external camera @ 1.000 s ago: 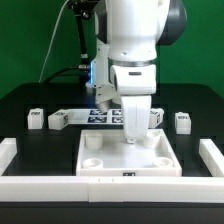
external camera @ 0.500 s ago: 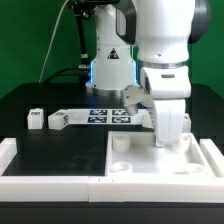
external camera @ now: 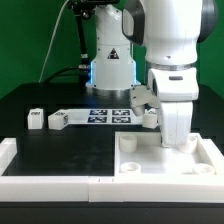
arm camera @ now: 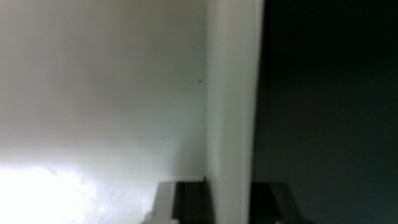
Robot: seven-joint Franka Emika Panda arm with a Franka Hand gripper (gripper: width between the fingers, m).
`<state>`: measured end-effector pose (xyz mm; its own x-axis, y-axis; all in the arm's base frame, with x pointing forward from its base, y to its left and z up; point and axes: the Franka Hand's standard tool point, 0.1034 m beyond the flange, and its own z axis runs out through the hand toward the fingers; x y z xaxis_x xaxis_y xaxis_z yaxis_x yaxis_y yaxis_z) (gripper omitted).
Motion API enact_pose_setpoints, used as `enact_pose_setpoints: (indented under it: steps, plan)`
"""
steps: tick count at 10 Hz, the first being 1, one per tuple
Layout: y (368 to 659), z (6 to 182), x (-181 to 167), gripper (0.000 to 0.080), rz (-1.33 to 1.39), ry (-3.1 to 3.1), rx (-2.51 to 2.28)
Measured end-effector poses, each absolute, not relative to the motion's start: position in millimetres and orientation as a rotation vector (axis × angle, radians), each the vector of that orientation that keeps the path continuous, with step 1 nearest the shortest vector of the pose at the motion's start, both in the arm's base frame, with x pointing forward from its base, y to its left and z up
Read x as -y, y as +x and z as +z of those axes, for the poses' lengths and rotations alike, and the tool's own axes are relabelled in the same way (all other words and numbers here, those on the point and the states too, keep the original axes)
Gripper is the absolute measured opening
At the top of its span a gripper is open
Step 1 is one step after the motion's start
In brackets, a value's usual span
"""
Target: Assemble one leg
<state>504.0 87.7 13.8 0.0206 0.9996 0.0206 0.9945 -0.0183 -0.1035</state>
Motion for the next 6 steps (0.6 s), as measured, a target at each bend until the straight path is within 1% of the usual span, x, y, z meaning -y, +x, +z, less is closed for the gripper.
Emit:
enact_pose_setpoints:
  steps: [1,2,3,4,5,6]
  plan:
    - [503.6,13.3,-87.4,0.0172,0.090,-2.179,2.136]
    - [503.7,13.2,-87.1,0.0172,0.090,-2.179,2.135]
    - [503.7,13.2,-86.8,0.0348,0.090,-2.180,2.135]
    - [503.7,13.2,-86.6,0.0348,0.090,-2.180,2.134]
    - [503.7,13.2,-86.5,0.0536,0.090,-2.181,2.134]
    - [503.7,13.1,-86.3,0.0618,0.090,-2.181,2.133]
